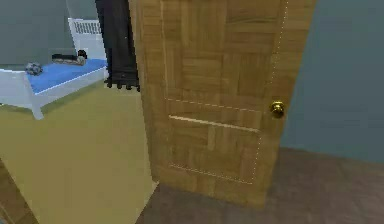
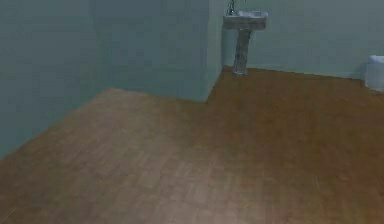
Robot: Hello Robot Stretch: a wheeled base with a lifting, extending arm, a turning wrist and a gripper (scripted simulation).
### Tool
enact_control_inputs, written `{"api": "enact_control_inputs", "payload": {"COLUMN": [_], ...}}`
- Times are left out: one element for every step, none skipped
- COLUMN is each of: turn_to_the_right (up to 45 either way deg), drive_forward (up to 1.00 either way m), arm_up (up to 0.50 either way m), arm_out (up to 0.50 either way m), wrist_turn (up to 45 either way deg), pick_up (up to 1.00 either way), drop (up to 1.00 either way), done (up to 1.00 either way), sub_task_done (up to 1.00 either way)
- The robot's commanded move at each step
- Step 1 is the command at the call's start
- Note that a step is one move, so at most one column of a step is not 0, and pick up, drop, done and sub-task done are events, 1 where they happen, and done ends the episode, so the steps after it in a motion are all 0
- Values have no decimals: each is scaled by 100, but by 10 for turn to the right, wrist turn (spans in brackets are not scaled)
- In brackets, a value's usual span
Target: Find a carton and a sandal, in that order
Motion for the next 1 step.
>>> {"api": "enact_control_inputs", "payload": {"turn_to_the_right": [30], "drive_forward": [0], "arm_up": [0], "arm_out": [0], "wrist_turn": [0], "pick_up": [0], "drop": [0], "done": [0], "sub_task_done": [0]}}
